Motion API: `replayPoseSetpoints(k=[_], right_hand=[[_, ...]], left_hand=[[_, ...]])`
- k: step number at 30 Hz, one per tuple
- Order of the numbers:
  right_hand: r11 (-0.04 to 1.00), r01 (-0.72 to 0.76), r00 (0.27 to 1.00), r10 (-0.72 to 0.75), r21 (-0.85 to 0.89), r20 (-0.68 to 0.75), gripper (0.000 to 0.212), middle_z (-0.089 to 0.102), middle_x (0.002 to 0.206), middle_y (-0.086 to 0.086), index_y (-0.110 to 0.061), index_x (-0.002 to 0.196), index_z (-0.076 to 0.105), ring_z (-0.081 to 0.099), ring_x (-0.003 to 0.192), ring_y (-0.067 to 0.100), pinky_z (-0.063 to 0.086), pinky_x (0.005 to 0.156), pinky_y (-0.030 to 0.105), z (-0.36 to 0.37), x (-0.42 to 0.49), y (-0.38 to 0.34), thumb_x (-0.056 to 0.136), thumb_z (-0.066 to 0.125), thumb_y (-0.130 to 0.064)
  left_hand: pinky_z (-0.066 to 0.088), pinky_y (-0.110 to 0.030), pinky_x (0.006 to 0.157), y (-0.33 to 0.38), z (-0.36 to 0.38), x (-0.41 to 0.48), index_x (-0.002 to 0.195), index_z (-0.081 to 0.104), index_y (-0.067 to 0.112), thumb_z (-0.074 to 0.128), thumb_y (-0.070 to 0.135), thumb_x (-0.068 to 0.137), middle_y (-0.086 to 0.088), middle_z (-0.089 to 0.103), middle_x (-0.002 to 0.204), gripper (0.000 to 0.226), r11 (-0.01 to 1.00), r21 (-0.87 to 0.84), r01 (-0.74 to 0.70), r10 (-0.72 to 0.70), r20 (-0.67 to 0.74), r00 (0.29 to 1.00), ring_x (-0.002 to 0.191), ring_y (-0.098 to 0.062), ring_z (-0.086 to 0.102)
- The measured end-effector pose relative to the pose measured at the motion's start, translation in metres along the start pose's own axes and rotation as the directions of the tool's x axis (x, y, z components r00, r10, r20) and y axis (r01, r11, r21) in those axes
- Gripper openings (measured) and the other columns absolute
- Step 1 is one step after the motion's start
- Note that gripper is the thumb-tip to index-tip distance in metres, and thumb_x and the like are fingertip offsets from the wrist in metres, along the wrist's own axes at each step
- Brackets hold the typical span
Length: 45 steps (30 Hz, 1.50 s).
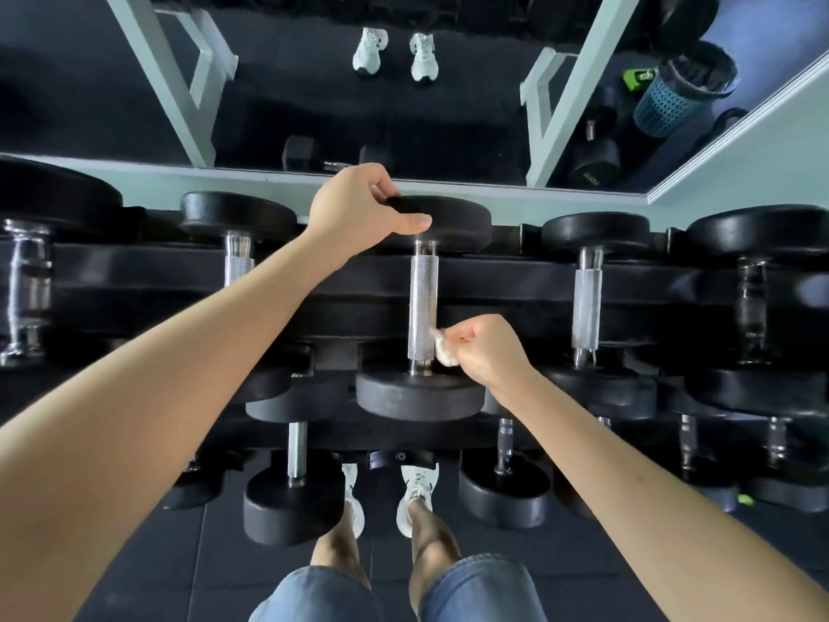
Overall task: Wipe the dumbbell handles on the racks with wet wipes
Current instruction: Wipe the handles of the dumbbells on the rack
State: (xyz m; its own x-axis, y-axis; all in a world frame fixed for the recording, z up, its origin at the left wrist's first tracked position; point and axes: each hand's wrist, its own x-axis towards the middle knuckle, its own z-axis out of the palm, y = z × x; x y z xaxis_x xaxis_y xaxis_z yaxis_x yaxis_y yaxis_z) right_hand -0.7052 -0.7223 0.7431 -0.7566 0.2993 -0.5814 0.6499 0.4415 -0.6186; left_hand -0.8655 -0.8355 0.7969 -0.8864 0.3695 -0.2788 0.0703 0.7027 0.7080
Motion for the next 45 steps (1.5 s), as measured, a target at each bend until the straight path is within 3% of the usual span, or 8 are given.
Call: replayPoseSetpoints(k=[6, 11, 14, 19, 27, 34, 40, 45], right_hand=[[0.972, -0.037, 0.999, 0.036, -0.234, -0.010, 0.033, 0.057, 0.057, 0.005, -0.002, 0.073, 0.068, 0.048, 0.047, 0.019, 0.044, 0.050, 0.029, 0.006, -0.010, -0.012, 0.094, 0.052, -0.022], [0.976, 0.199, 0.979, -0.202, 0.087, 0.019, 0.040, 0.057, 0.066, 0.019, -0.003, 0.056, 0.052, 0.048, 0.060, 0.019, 0.037, 0.060, 0.024, -0.020, -0.034, -0.031, 0.093, 0.054, -0.019], [0.932, 0.034, 0.979, -0.104, 0.361, 0.177, 0.020, 0.071, 0.093, 0.002, -0.029, 0.080, 0.068, 0.066, 0.089, 0.013, 0.052, 0.074, 0.018, -0.028, -0.041, -0.046, 0.093, 0.058, -0.017], [0.858, -0.115, 0.959, -0.035, 0.501, 0.280, 0.016, 0.064, 0.075, -0.004, -0.025, 0.093, 0.071, 0.058, 0.068, 0.004, 0.050, 0.079, 0.024, -0.010, -0.044, -0.066, 0.090, 0.060, -0.014], [0.796, 0.043, 0.998, -0.063, 0.604, 0.012, 0.019, 0.062, 0.065, -0.001, -0.024, 0.080, 0.071, 0.050, 0.066, 0.010, 0.044, 0.064, 0.017, 0.089, -0.032, -0.131, 0.091, 0.061, -0.012], [0.957, 0.281, 0.872, -0.225, 0.068, -0.434, 0.023, 0.060, 0.099, 0.004, -0.011, 0.111, 0.069, 0.057, 0.086, 0.014, 0.040, 0.074, 0.009, 0.166, 0.027, -0.167, 0.096, 0.052, -0.014], [0.955, 0.298, 0.927, -0.292, -0.013, -0.237, 0.036, 0.045, 0.079, -0.015, -0.008, 0.095, 0.065, 0.039, 0.071, -0.004, 0.036, 0.068, 0.010, 0.202, 0.018, -0.167, 0.090, 0.046, -0.039], [0.950, 0.288, 0.919, -0.310, -0.123, -0.245, 0.027, 0.057, 0.096, 0.009, -0.009, 0.094, 0.063, 0.047, 0.090, 0.016, 0.037, 0.083, 0.026, 0.182, 0.036, -0.181, 0.095, 0.049, -0.031]], left_hand=[[0.050, -0.031, 0.078, 0.001, 0.003, -0.006, 0.094, 0.060, 0.018, 0.078, 0.043, 0.070, 0.004, 0.064, 0.096, 0.039, 1.000, 0.007, -0.013, 0.013, -0.034, 0.999, 0.088, -0.014, 0.059], [0.041, -0.025, 0.090, -0.004, -0.005, -0.025, 0.124, 0.057, 0.018, 0.066, 0.040, 0.084, 0.005, 0.061, 0.121, 0.046, 0.985, 0.119, -0.122, 0.123, -0.001, 0.992, 0.112, -0.015, 0.055], [0.039, -0.026, 0.091, -0.018, -0.031, -0.036, 0.124, 0.059, 0.023, 0.062, 0.039, 0.088, 0.006, 0.059, 0.127, 0.040, 0.990, 0.111, -0.088, 0.099, -0.098, 0.990, 0.116, -0.014, 0.053], [0.042, -0.024, 0.081, -0.056, -0.088, -0.050, 0.114, 0.065, 0.020, 0.058, 0.029, 0.091, 0.002, 0.061, 0.120, 0.026, 0.992, 0.119, -0.047, 0.081, -0.302, 0.950, 0.105, -0.014, 0.057], [0.037, -0.022, 0.081, -0.135, -0.155, -0.046, 0.112, 0.067, 0.021, 0.061, 0.034, 0.090, 0.003, 0.062, 0.121, 0.026, 0.988, 0.149, -0.040, 0.072, -0.215, 0.974, 0.109, -0.016, 0.056], [0.036, -0.020, 0.087, -0.175, -0.178, -0.013, 0.123, 0.061, 0.030, 0.062, 0.040, 0.088, 0.009, 0.058, 0.129, 0.037, 0.987, 0.056, -0.150, 0.151, -0.008, 0.988, 0.117, -0.012, 0.052], [0.041, -0.019, 0.083, -0.167, -0.159, 0.008, 0.113, 0.068, 0.023, 0.068, 0.044, 0.081, 0.009, 0.066, 0.115, 0.038, 0.985, -0.038, -0.170, 0.172, 0.088, 0.981, 0.103, -0.006, 0.058], [0.042, -0.020, 0.080, -0.170, -0.156, 0.016, 0.108, 0.070, 0.021, 0.072, 0.030, 0.081, 0.007, 0.068, 0.106, 0.029, 0.984, -0.038, -0.174, 0.176, 0.057, 0.983, 0.095, -0.006, 0.059]])
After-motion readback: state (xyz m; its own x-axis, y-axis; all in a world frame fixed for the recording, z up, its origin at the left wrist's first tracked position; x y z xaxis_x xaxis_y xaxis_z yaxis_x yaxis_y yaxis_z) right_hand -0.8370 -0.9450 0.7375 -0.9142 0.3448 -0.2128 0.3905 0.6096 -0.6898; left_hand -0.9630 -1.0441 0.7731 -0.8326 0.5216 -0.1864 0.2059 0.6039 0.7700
